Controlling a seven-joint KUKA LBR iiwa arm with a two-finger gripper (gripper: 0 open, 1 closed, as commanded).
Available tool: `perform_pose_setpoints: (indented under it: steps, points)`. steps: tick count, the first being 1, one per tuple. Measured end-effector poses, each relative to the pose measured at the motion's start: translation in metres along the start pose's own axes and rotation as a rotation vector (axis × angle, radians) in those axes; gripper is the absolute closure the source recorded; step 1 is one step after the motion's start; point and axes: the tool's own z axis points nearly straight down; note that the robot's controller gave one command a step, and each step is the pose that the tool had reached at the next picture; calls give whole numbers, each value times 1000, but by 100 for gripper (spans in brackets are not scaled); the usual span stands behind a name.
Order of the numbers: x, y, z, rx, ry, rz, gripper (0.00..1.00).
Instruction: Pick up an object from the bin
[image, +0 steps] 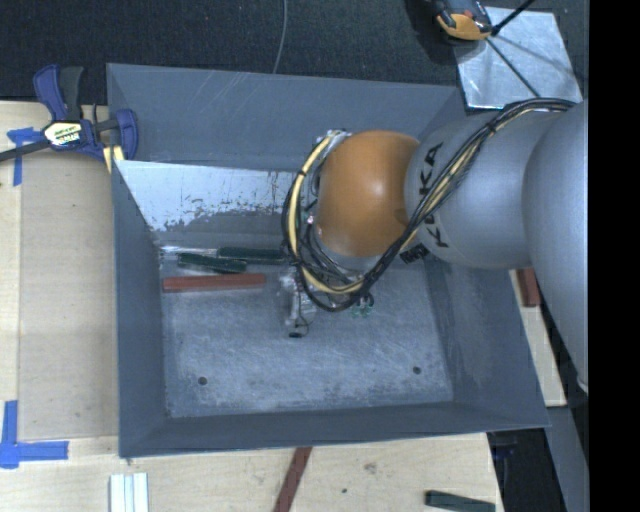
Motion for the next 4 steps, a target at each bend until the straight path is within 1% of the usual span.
perform_pose_setpoints:
  steps: [1,2,3,4]
  points:
    - [0,0,0,0,0,0,0]
    - [0,0,0,0,0,1,0]
    - [-19,5,9,0,-3,67,0]
    - [-51,34,13,0,-1,63,0]
